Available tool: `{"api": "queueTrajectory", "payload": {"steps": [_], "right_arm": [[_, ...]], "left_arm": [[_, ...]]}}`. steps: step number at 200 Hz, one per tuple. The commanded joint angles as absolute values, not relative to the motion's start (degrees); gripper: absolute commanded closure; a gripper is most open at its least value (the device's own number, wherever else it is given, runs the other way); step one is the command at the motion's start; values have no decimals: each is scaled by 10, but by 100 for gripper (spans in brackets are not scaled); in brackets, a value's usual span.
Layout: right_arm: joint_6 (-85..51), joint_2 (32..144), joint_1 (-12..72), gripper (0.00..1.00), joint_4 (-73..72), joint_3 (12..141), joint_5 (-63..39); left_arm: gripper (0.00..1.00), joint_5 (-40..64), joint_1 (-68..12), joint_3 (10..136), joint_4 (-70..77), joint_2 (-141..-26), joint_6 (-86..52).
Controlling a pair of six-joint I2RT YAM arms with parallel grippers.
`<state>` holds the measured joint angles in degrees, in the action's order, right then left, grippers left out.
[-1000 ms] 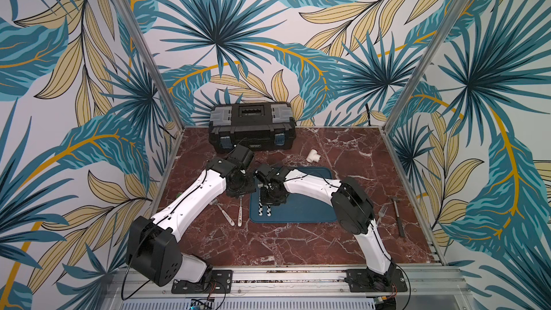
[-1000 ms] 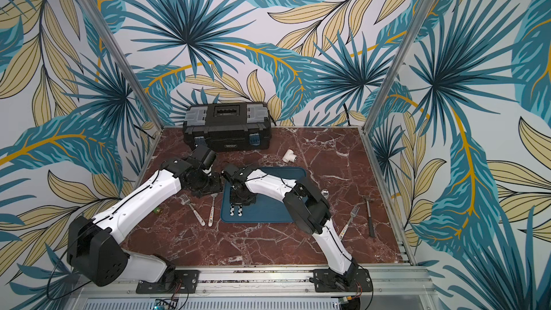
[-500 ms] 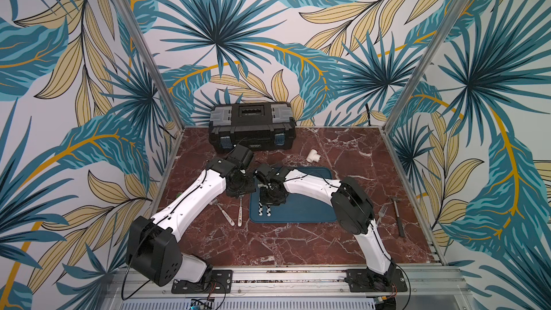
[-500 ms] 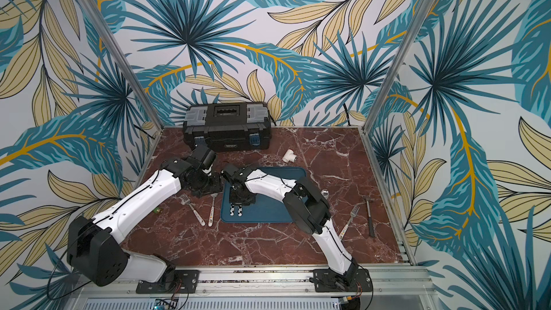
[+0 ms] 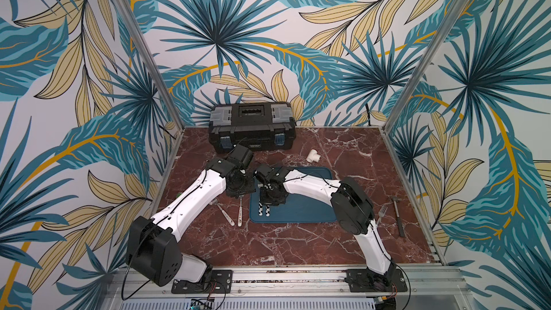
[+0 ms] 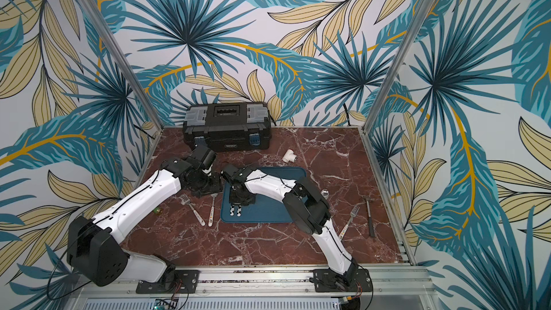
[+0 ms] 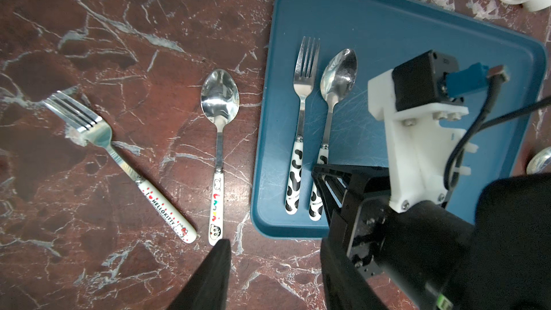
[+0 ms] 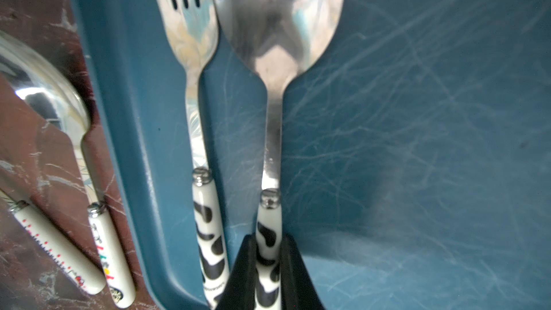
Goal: Set the spoon and fork side by side
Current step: Place the spoon on the tray.
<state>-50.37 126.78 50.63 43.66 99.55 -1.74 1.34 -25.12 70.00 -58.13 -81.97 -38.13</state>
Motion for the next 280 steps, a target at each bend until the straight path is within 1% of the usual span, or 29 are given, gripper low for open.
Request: {"api": "queueTrajectory", "payload": {"steps": [1, 50, 91, 107, 129, 147, 213, 280], "right_arm": [[-505, 1292, 508, 86, 467, 983, 13], [-498, 1290, 508, 87, 476, 984, 25], [-494, 1300, 513, 86, 476, 992, 13], [-492, 1303, 515, 85, 481, 994, 11], [-491, 1302, 518, 78, 482, 988, 9], [-493, 1298, 518, 74, 482, 982, 9], [-495, 1290, 519, 69, 468, 980, 0], [-482, 1272, 519, 69, 475, 998, 25]], "left_arm": [[47, 13, -248, 693, -580, -811, -377], [47, 15, -248, 689, -576, -810, -378], [47, 18, -249, 689, -573, -812, -378], [47, 17, -248, 688, -576, -810, -376], [47, 13, -248, 688, -578, -809, -376], [47, 16, -248, 686, -576, -809, -377], [47, 17, -248, 683, -574, -807, -378], [47, 16, -248, 686, -575, -805, -380]]}}
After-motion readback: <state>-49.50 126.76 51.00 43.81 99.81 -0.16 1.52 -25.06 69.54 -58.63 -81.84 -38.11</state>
